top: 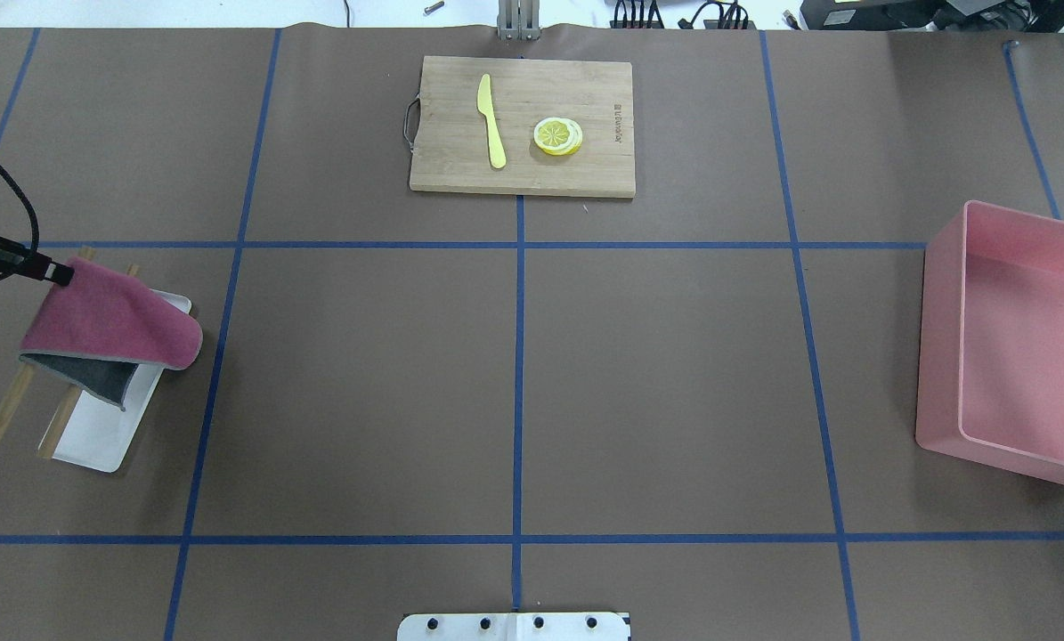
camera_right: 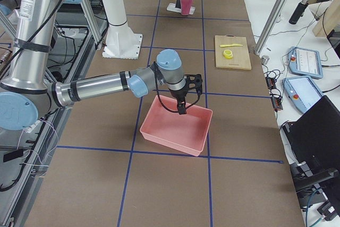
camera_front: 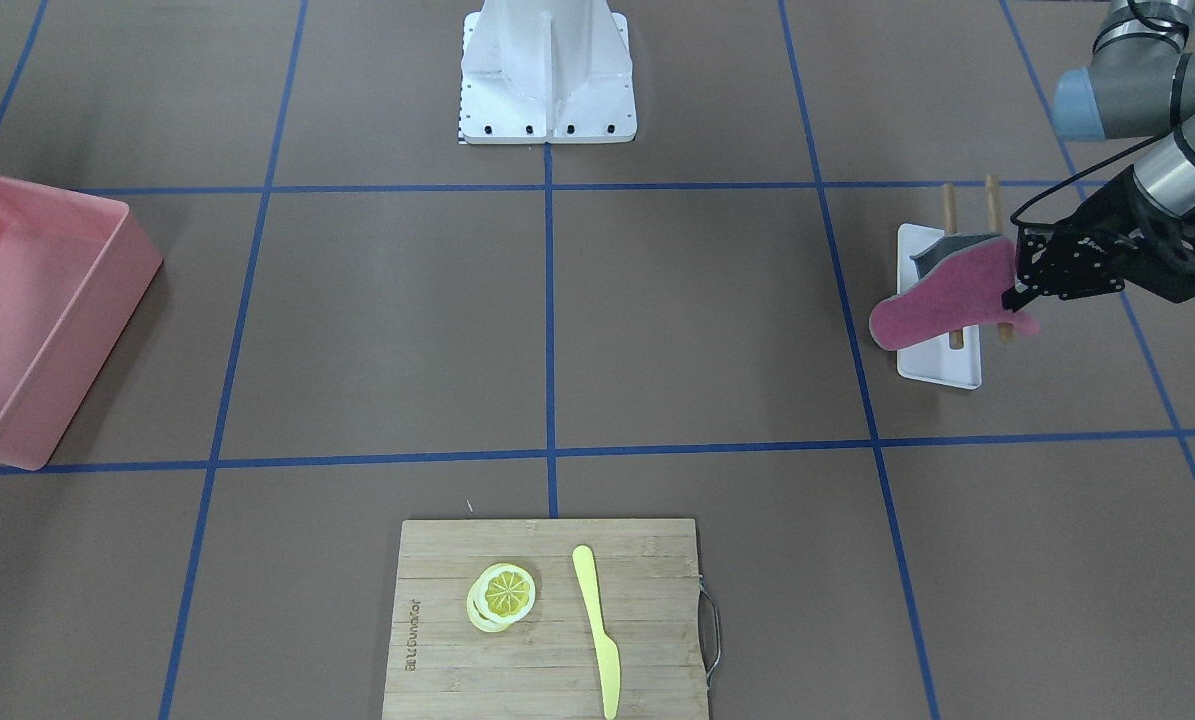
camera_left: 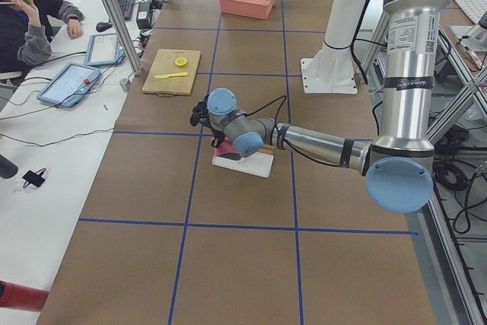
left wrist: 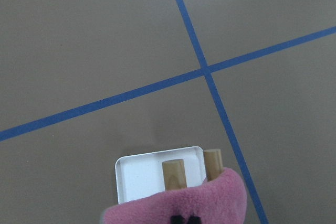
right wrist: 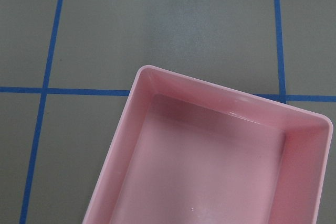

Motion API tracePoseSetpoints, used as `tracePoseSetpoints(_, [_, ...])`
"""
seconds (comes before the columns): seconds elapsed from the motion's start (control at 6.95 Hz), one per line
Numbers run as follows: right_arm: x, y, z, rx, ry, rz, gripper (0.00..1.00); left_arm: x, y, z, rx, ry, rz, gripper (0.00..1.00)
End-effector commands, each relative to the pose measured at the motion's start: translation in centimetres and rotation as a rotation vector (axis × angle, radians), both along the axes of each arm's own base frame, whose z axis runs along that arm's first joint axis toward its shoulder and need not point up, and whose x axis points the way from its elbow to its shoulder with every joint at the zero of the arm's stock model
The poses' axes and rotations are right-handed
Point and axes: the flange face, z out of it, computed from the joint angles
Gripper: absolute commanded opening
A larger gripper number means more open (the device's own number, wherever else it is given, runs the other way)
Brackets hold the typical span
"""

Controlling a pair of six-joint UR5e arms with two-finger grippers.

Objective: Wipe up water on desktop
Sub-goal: 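Reach the left gripper to the pink-grey cloth on the white tray and grasp it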

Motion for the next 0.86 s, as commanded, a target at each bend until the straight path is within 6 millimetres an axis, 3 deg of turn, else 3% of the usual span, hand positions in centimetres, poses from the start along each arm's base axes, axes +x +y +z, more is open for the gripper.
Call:
tracePoseSetpoints(0.0, [-0.6, -1.7, -2.8, 0.058, -0.024, -0.005, 1.0, -0.4, 0.2, -1.4, -0.01, 0.027, -0.024, 0.0])
tracePoseSetpoints(0.14, [-2.0, -3.4, -5.5, 0.121, -0.04, -0.026, 1.0, -0.2, -0.4, -3.7, -0.095, 0.07, -0.081, 0.0])
tracePoseSetpoints(0.29, [-5.1, -5.5, -10.1, 0.241, -0.077, -0.077, 1.0, 0.1, -1.0, -7.4, -0.177, 0.127, -0.143, 0.0])
tracePoseSetpoints(0.43, [-10.5, -6.9, -15.3, 0.335, -0.131, -0.15, 1.0, 0.4, -1.6, -11.6, -0.273, 0.197, -0.209, 0.0])
tracePoseSetpoints(0.58, [-15.2, -7.1, -20.1, 0.317, -0.195, -0.111, 1.0, 1.0, -2.7, -16.4, -0.382, 0.278, -0.269, 0.0])
tracePoseSetpoints(0.72, [-22.3, -6.0, -25.0, 0.405, -0.191, -0.09, 1.0, 1.6, -3.6, -20.3, -0.466, 0.341, -0.312, 0.0])
